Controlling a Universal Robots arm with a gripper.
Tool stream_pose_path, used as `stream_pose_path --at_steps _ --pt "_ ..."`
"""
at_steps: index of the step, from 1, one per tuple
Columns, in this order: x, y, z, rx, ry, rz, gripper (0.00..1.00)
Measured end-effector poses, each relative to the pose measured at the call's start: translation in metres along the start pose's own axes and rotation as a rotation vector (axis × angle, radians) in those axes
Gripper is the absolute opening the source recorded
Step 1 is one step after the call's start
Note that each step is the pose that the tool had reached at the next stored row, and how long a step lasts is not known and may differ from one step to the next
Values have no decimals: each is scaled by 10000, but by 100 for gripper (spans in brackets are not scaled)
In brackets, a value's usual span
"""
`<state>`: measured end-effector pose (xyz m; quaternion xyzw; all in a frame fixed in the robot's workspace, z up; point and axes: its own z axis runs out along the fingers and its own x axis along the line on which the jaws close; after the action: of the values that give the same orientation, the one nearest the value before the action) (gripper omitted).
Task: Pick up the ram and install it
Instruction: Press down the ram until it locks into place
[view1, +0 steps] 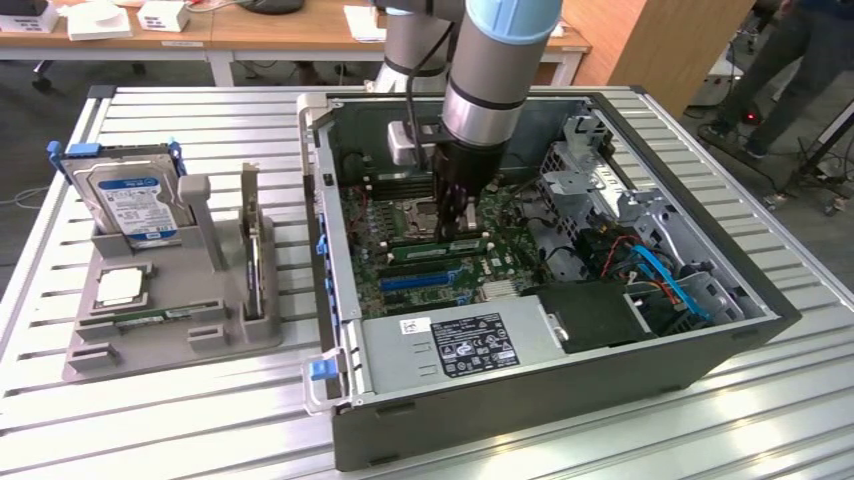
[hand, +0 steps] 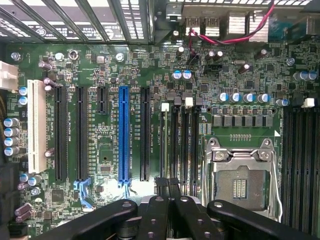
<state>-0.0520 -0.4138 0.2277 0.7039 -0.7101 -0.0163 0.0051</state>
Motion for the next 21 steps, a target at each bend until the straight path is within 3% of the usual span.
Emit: stream_pose_path --at_steps 21 --pt "1 -1 33 -1 1 0 9"
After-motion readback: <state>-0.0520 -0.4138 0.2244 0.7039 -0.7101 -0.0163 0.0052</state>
